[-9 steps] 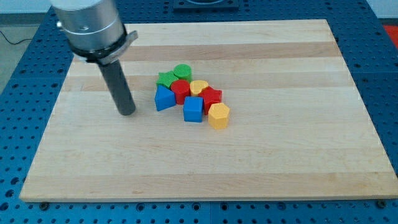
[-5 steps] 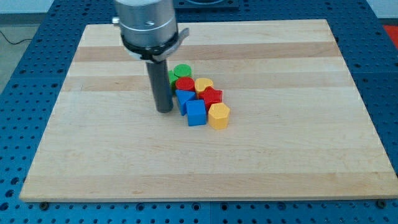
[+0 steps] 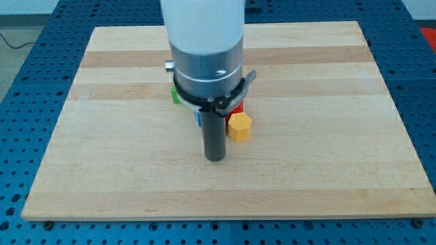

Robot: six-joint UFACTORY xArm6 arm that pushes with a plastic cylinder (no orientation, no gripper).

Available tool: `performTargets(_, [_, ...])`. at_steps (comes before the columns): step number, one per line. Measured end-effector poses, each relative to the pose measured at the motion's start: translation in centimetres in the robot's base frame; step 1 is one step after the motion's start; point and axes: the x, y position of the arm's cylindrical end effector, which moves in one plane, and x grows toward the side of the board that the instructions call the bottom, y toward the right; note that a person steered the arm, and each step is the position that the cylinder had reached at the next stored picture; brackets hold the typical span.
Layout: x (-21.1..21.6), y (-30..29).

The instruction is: Move the blue blocks closer to each other

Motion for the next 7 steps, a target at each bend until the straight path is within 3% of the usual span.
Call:
performTargets(2, [-3.8, 0.3])
performTargets(5, [0.0, 5.2])
performTargets(7, [0.5, 4.3])
